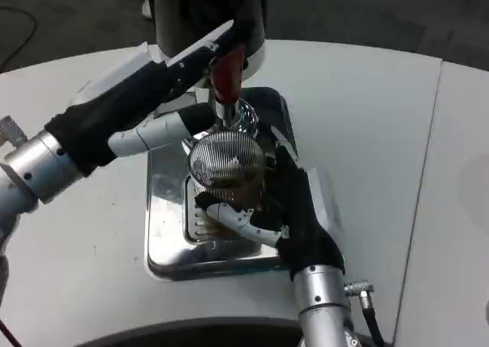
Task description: Grasp the cup under the faucet to collect the drink, then remove the cup.
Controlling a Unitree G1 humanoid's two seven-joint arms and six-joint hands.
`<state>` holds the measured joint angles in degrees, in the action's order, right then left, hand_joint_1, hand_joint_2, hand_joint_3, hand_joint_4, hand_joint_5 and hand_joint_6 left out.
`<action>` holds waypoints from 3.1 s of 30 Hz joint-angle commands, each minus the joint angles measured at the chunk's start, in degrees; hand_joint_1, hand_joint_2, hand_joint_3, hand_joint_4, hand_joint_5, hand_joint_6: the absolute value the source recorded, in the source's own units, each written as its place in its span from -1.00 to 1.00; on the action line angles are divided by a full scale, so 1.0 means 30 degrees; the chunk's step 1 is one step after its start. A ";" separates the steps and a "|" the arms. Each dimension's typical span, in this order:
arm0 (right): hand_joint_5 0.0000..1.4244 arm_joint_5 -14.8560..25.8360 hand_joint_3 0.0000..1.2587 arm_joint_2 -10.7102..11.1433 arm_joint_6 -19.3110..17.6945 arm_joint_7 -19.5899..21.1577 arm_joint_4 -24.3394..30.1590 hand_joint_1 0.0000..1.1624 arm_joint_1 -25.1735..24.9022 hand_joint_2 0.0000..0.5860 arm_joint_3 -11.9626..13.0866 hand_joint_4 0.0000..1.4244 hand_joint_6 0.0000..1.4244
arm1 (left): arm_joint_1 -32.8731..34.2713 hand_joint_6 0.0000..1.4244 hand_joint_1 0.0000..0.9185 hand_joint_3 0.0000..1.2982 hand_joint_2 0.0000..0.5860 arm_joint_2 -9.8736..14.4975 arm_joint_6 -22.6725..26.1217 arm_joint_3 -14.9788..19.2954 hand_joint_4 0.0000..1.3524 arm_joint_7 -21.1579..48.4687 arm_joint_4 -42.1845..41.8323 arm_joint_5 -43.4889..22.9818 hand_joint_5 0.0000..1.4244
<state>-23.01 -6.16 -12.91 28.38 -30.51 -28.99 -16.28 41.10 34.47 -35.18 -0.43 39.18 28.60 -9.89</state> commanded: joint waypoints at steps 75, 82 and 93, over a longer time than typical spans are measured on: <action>0.43 -0.0615 0.30 -0.0782 0.0715 0.0135 0.6280 0.63 0.3390 -0.69 -0.1615 0.12 0.47 | -1.0885 -0.96 -1.00 -0.89 -0.75 0.1024 0.4985 0.7033 -1.00 0.0094 -1.1046 -0.2559 -0.97; 0.43 -0.0806 0.30 -0.0526 0.1107 -0.0405 0.7432 0.63 0.3942 -0.69 -0.1850 0.12 0.48 | -1.1951 -0.96 -1.00 -0.89 -0.75 0.1464 0.3667 0.7255 -1.00 0.0433 -1.0961 -0.2158 -0.96; 0.43 -0.0857 0.31 -0.0064 0.1552 -0.1317 0.9382 0.63 0.4926 -0.69 -0.1910 0.13 0.48 | -1.3183 -0.94 -1.00 -0.87 -0.75 0.1708 0.1495 0.7135 -1.00 0.0644 -1.1014 -0.1065 -0.96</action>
<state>-25.61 -3.85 -7.81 24.68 -5.20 -15.71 -21.54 3.02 38.74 -28.36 21.17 40.49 -3.88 -14.56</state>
